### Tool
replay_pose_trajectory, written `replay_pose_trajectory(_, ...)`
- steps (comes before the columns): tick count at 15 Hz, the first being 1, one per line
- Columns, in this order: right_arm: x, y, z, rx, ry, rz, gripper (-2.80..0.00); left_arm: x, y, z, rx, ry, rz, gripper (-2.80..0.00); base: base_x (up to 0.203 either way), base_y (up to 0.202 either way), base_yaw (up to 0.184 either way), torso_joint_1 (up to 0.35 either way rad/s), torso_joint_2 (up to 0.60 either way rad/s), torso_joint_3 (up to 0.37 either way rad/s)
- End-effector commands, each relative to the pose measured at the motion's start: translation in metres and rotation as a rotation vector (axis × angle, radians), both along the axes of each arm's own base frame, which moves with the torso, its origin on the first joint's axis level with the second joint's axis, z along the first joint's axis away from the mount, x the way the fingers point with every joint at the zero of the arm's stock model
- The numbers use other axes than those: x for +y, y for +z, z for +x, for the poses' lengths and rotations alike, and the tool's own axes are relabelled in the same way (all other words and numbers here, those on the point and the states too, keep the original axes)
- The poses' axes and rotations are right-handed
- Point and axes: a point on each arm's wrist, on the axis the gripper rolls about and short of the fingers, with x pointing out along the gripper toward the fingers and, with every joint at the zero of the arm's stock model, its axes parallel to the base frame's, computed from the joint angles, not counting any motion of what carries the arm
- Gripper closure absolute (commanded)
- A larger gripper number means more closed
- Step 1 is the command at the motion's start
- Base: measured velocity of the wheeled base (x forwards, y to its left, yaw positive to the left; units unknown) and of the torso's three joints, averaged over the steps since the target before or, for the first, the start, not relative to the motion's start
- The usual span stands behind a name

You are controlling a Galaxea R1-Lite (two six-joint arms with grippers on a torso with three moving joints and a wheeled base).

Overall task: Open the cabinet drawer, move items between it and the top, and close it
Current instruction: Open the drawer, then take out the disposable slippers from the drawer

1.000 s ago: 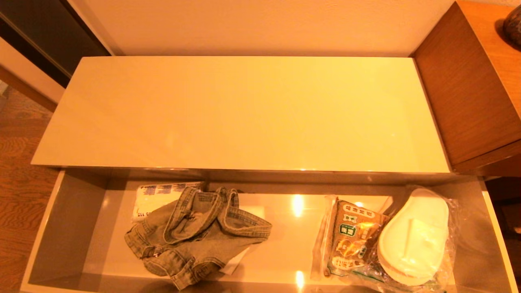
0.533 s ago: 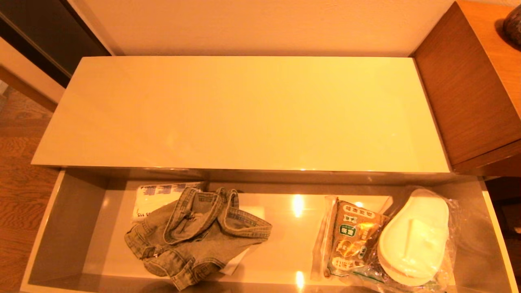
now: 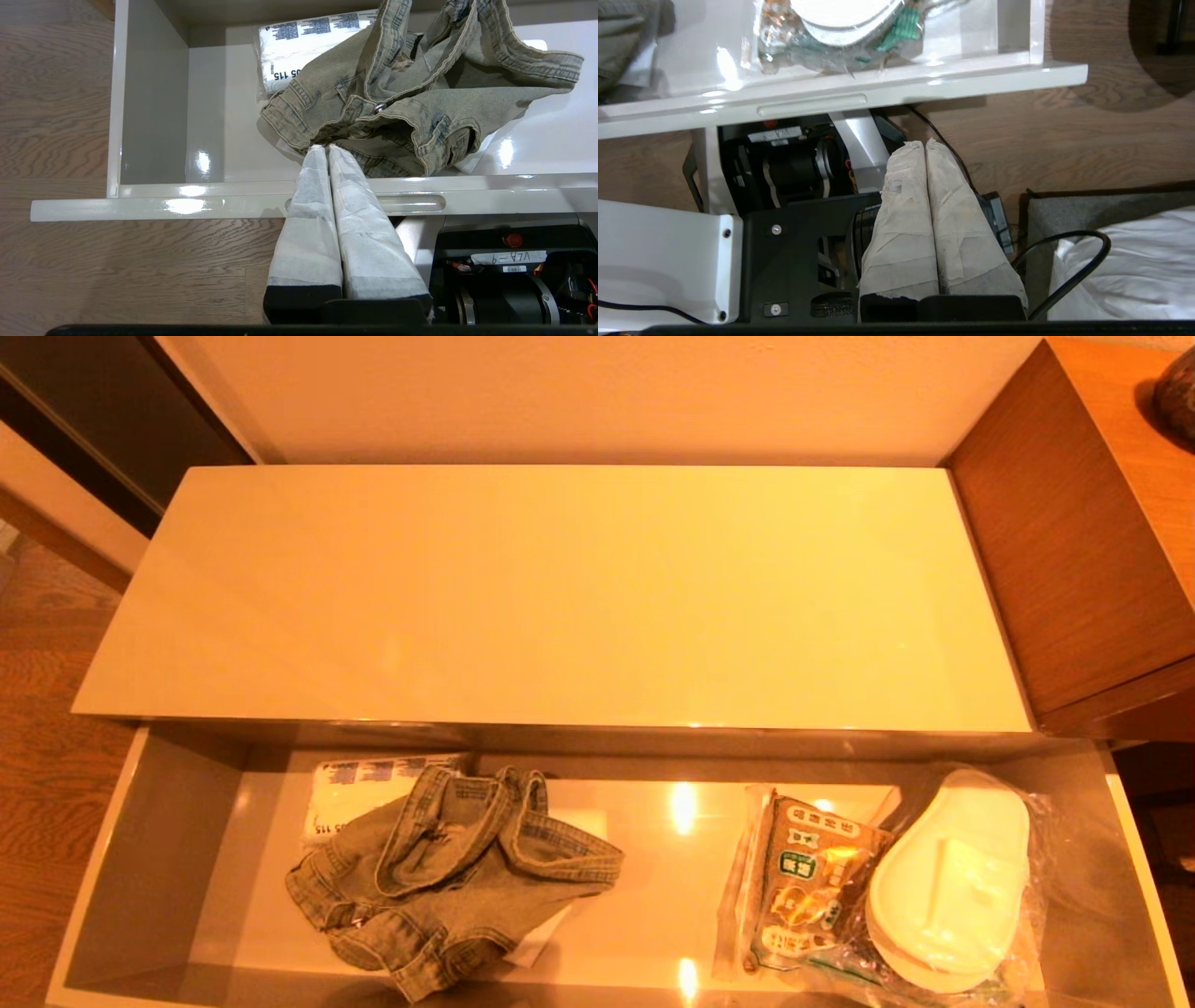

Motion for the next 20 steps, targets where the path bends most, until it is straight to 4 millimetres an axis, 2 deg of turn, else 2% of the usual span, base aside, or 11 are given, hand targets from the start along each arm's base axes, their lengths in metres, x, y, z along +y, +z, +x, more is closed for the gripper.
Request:
replay_pose_trajectory(1,0.000,-0.002,0.002,0.027,-0.001,-0.003,0.00,0.000,0.000,0.000,0.000,0.000,0.002,0.00,0.000,0.000,0.000,0.000,0.00,0.000)
replay_pose_trajectory(8,0.002,-0.013,0.014,0.031,-0.021,-0.001,0.00,0.000,0.000,0.000,0.000,0.000,0.001,0.00,0.000,0.000,0.000,0.000,0.00,0.000)
replay_pose_trajectory(11,0.001,-0.017,0.038,-0.031,-0.201,-0.048,0.00,0.000,0.000,0.000,0.000,0.000,0.001,0.00,0.000,0.000,0.000,0.000,0.00,0.000)
replay_pose_trajectory(13,0.001,-0.029,0.033,0.024,-0.213,-0.062,0.00,0.000,0.000,0.000,0.000,0.000,0.003,0.00,0.000,0.000,0.000,0.000,0.00,0.000)
replay_pose_trajectory(16,0.003,-0.031,0.029,0.061,-0.164,-0.030,0.00,0.000,0.000,0.000,-0.001,-0.001,0.007,0.00,0.000,0.000,0.000,0.000,0.00,0.000)
replay_pose_trajectory(18,0.004,-0.040,0.026,0.076,-0.130,-0.032,0.00,0.000,0.000,0.000,-0.001,0.000,0.005,0.00,0.000,0.000,0.000,0.000,0.00,0.000)
replay_pose_trajectory(20,0.005,-0.051,0.029,0.116,-0.117,-0.034,0.00,0.000,0.000,0.000,-0.001,0.000,0.004,0.00,0.000,0.000,0.000,0.000,0.00,0.000)
